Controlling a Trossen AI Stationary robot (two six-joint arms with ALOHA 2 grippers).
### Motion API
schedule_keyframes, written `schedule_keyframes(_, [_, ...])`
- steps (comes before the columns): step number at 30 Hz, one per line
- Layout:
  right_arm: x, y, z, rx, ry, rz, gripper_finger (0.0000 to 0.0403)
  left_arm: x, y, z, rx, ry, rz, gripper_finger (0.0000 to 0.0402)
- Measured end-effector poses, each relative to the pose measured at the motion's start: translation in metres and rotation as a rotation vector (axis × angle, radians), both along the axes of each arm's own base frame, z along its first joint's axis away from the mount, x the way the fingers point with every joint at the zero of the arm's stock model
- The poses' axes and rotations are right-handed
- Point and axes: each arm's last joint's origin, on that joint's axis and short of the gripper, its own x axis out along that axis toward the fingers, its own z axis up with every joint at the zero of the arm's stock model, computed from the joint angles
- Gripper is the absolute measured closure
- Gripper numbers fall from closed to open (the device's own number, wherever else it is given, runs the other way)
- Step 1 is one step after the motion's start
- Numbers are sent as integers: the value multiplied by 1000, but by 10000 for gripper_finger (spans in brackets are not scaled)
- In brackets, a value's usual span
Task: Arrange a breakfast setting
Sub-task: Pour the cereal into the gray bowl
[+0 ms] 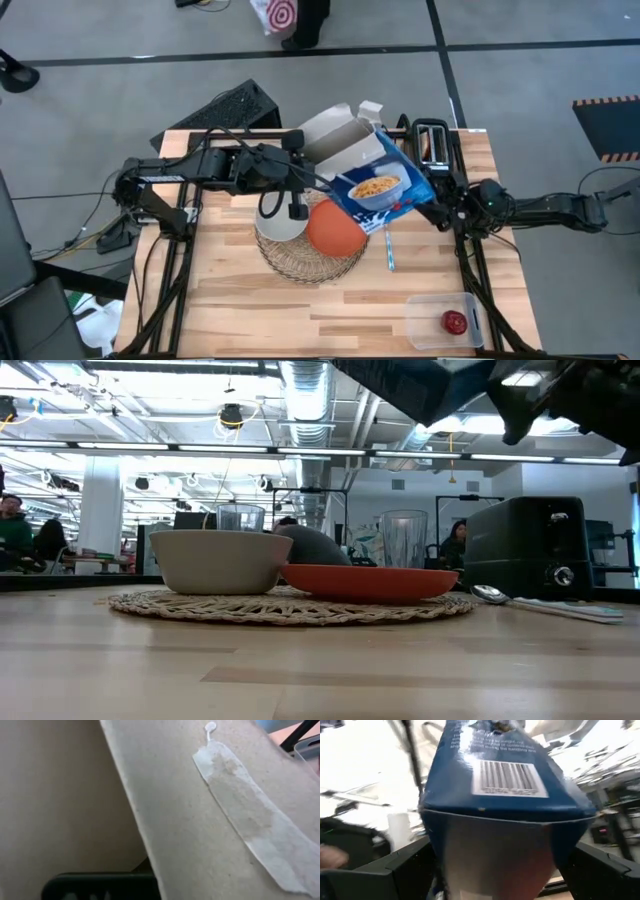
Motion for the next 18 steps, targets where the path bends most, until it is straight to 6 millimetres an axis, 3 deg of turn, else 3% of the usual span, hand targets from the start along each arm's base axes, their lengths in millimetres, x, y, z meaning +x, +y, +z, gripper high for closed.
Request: schedule_keyframes(18, [5,-5,1,-43,-35,-82,14,14,-6,2,-40,-95,-59,401])
